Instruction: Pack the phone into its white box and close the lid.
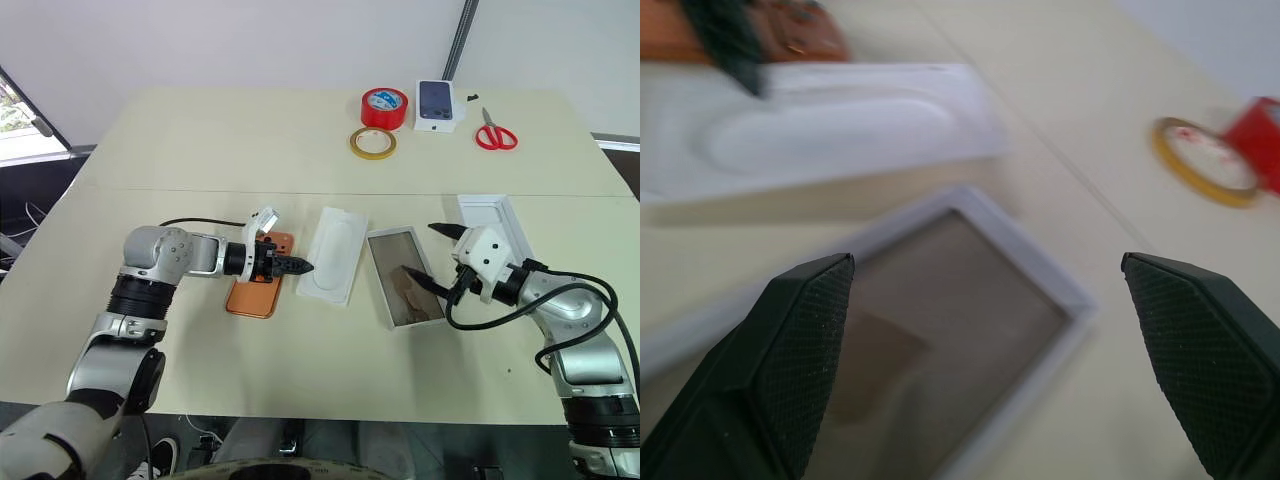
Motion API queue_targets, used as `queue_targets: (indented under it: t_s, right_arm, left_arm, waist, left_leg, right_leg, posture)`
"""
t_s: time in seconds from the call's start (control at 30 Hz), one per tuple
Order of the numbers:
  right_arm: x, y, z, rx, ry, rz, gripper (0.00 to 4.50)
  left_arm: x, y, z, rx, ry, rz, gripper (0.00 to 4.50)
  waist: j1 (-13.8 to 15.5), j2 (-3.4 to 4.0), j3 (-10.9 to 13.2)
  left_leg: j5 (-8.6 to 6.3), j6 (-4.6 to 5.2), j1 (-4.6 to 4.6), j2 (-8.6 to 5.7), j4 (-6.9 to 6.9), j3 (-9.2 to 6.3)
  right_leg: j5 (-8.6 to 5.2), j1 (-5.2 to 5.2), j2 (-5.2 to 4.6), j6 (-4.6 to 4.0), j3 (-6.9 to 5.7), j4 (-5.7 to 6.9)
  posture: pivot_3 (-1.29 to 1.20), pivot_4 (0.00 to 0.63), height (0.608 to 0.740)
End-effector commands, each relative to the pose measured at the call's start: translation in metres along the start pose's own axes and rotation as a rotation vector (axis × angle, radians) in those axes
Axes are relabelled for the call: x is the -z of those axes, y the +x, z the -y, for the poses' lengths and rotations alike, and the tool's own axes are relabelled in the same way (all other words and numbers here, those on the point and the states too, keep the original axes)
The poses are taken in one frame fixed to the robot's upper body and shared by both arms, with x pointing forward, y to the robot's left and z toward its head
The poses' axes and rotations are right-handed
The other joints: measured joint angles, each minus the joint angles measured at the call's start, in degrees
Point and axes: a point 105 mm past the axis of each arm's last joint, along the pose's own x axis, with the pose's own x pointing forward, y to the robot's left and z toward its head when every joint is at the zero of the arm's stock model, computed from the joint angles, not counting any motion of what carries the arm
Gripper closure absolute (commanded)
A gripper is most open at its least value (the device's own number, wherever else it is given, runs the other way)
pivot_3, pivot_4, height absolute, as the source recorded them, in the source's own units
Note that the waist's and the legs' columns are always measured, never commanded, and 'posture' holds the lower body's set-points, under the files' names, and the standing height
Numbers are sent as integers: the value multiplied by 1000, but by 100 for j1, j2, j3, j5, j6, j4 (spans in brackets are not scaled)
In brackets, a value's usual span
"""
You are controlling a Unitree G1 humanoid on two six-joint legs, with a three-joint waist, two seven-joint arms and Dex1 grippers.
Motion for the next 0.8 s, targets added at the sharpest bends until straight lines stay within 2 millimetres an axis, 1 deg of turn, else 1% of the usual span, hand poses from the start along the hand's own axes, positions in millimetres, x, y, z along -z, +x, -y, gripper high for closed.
queue_targets:
  t_s: [0.03,0.1,0.23,0.33,0.43,0.53,0.63,0.67,0.7,0.8]
  right_arm:
    - [-7,-7,-31,-210,-10,-21,0]
    - [1,-15,-40,-285,-16,-79,0]
    - [11,-25,-40,-366,-29,-153,0]
    - [32,-27,-44,-428,-125,-252,0]
    - [48,-15,-44,-438,-158,-282,804]
    - [55,-10,-44,-456,-188,-296,2305]
    - [44,1,-41,-453,-180,-241,3740]
    - [42,3,-40,-451,-186,-234,4307]
    - [40,8,-38,-437,-189,-218,4415]
    - [24,43,-28,-330,-216,-125,4415]
  left_arm:
    - [-14,-8,9,44,-37,63,4434]
    - [-16,-11,12,55,-39,76,4434]
    - [-17,-11,10,27,-43,99,4434]
    - [-20,-11,12,32,-54,126,4434]
    - [-26,-13,10,4,-49,182,4500]
    - [-32,-16,9,-16,-45,215,4500]
    - [-39,-20,13,-11,-39,249,4500]
    - [-40,-21,13,-9,-42,252,4500]
    - [-42,-21,15,-1,-45,259,4500]
    - [-54,-18,24,28,-48,311,4500]
  waist:
    - [4,-3,2]
    - [5,-9,6]
    - [-9,-12,7]
    - [-2,-15,9]
    - [-15,-18,11]
    - [-33,-21,9]
    - [-47,-24,10]
    - [-43,-24,10]
    - [-44,-24,10]
    - [-58,-28,12]
  left_leg:
    - [0,0,-1,0,0,0]
    - [-1,1,-4,-1,2,0]
    - [0,0,-2,-1,4,0]
    - [0,-1,-2,-1,3,-1]
    - [4,-7,-2,-1,3,0]
    - [10,-19,2,0,2,-1]
    - [12,-23,5,0,3,-1]
    - [12,-23,5,0,3,-1]
    - [12,-24,5,0,3,-2]
    - [13,-25,4,0,4,-3]
  right_leg:
    - [0,-1,0,0,0,0]
    - [0,-1,0,0,0,-1]
    - [0,0,0,0,0,-1]
    - [0,0,0,0,0,-1]
    - [0,-2,0,1,0,-1]
    - [0,-1,2,1,0,0]
    - [0,3,2,1,0,1]
    - [0,2,2,1,0,2]
    - [0,2,2,1,0,3]
    - [0,1,2,1,0,3]
  posture:
    - [0,150,740]
    - [0,150,740]
    - [0,150,740]
    - [0,150,740]
    - [0,150,740]
    - [0,150,740]
    - [0,150,740]
    - [0,150,740]
    - [0,150,740]
    - [0,150,740]
